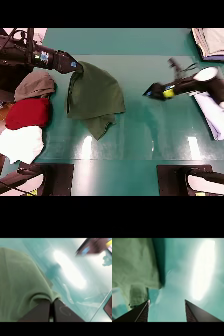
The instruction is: Fold the shirts.
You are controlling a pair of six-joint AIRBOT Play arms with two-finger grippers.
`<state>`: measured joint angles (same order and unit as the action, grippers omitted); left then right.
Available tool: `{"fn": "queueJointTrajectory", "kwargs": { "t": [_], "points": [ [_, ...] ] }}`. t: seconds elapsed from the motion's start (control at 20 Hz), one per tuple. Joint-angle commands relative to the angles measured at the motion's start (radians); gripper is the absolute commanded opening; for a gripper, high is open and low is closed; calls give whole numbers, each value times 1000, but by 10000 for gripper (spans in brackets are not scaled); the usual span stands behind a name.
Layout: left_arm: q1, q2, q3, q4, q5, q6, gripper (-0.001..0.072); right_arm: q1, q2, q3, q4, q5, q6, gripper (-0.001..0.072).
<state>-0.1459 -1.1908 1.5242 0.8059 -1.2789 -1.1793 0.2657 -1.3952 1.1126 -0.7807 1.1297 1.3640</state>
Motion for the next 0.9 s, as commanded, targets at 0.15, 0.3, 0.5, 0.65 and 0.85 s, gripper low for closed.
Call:
{"fn": "queueJointTrajectory", "kwargs": {
  "t": [0.15,0.3,0.5,0.65,0.85],
  "points": [
    [1,5,18,26,-22,-3,23,209,-253,32,105,-146,-42,510],
    [1,5,18,26,-22,-19,23,253,-335,114,98,-144,-42,507],
    [1,5,18,26,-23,-26,23,281,-375,166,97,-145,-49,52],
    [2,9,47,32,-24,-43,22,243,-302,218,1,-134,-51,18],
    [1,9,288,40,-32,-81,22,70,-51,407,-216,-58,24,18]
  ]
}}
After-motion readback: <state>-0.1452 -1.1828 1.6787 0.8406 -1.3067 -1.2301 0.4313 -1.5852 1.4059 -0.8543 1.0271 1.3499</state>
